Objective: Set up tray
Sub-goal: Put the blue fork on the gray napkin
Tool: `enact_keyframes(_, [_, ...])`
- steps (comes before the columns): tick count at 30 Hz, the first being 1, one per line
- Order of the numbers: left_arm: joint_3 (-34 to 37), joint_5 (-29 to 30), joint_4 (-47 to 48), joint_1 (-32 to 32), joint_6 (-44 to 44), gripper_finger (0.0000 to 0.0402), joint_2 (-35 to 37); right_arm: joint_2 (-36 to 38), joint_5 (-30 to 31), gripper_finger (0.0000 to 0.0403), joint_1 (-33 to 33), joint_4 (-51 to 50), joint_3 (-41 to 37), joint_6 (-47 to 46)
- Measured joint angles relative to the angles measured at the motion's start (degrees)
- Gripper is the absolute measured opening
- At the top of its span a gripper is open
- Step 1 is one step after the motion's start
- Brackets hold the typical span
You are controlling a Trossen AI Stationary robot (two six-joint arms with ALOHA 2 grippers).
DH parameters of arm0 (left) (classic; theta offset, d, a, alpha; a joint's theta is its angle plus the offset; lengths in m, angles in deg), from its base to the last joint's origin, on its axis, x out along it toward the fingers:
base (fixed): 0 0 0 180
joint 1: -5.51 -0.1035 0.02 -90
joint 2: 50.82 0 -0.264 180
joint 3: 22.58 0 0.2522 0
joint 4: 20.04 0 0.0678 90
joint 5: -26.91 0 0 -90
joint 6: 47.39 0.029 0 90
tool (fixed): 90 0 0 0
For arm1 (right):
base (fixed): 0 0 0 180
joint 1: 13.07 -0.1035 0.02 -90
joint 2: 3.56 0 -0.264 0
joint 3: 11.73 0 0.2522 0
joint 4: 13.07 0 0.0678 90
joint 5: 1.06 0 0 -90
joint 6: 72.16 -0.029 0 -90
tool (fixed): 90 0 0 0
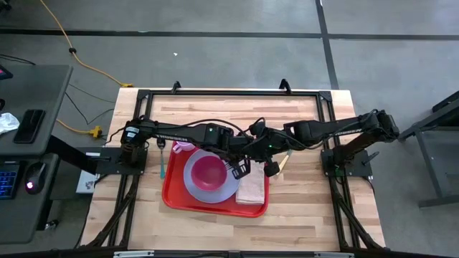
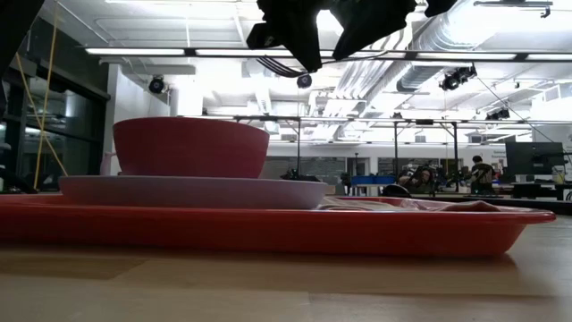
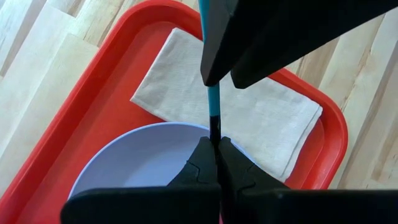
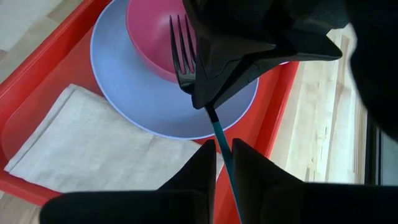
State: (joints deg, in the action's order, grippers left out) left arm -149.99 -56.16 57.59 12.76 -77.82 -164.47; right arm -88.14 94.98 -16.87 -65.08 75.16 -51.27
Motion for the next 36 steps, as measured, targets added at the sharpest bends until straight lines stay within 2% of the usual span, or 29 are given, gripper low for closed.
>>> enact_keyframes(5, [0.00, 0.02, 0.00, 0.02, 0.24, 0.0021, 0.02, 0.00, -0.50, 0.0047, 0.01, -0.01, 0.00, 0.20])
enact_keyframes(14, [0.02, 0.13, -0.92, 0.04, 0.44, 0.0021, 0.02, -0.02, -0.13, 0.0149, 0.03, 0.73, 0.00, 2.69])
enact_keyframes(17, [0.02, 0.26, -0.94, 0.07, 0.48, 0.0021, 0.02, -0.02, 0.05, 0.0168, 0.05, 1.00, 0.00, 3.98])
enact_keyframes(28, [0.02, -0.15, -0.77, 0.11, 0.57, 0.0021, 0.02, -0.02, -1.95, 0.0153, 0.12, 1.26, -0.47, 3.87])
enact_keyframes(36, [0.02, -0.22, -0.39, 0.11, 0.35, 0.0021, 0.02, 1.03, -0.63, 0.0162, 0.10, 2.66, -3.36, 2.38])
